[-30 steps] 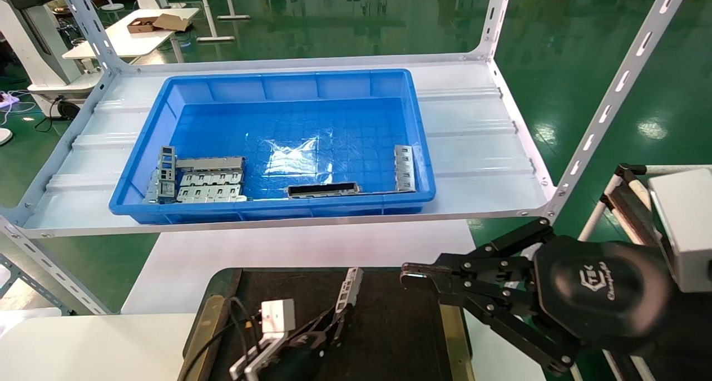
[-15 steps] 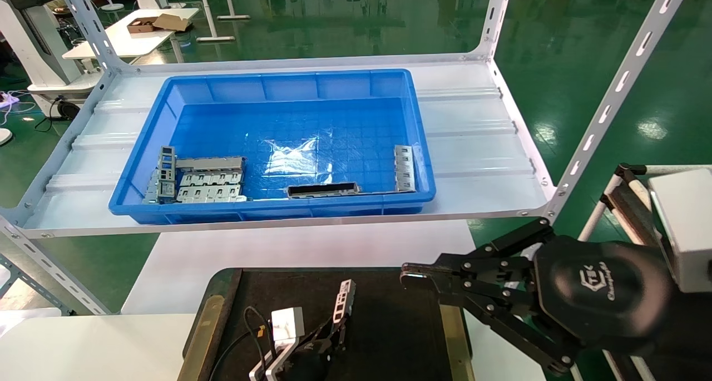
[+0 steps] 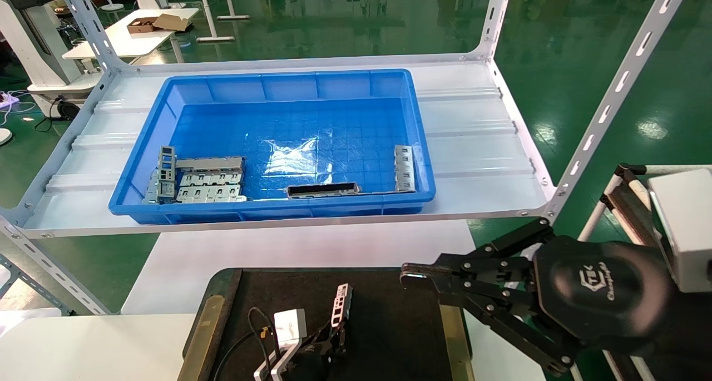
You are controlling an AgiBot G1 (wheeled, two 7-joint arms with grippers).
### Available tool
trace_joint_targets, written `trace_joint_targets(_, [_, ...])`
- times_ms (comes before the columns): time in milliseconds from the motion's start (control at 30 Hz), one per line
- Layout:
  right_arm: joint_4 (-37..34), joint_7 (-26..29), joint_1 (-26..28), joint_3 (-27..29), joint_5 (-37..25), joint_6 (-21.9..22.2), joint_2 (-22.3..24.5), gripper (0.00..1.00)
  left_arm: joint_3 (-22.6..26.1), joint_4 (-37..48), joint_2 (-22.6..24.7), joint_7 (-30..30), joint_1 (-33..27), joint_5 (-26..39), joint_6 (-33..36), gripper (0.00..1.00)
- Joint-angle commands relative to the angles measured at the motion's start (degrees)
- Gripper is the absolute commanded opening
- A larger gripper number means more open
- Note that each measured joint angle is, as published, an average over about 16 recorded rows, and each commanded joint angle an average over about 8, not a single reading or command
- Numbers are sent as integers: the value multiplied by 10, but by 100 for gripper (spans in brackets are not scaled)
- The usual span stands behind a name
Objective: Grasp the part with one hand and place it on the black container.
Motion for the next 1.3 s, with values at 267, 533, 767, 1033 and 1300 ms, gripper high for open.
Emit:
trace_joint_targets(267, [0,0,0,0,0,0,0,100,24,-29,-9,20,-8,-49,-25,100])
trace_joint_targets(533, [0,0,0,-1,0,0,0,100,36,-67,-32,33,-13,-70,-30,100])
trace_joint_targets(767, [0,0,0,-1,1,0,0,100,47,-129,-87,48,-13,-63,10,100])
trace_joint_targets(1033, [0,-1,0,-1,1,0,0,100,26,-191,-182,50,-15,-47,142,100])
trace_joint_targets(1300, [0,-1,0,-1,1,1,1,100,-52,-195,-263,109,-4,-54,332,100])
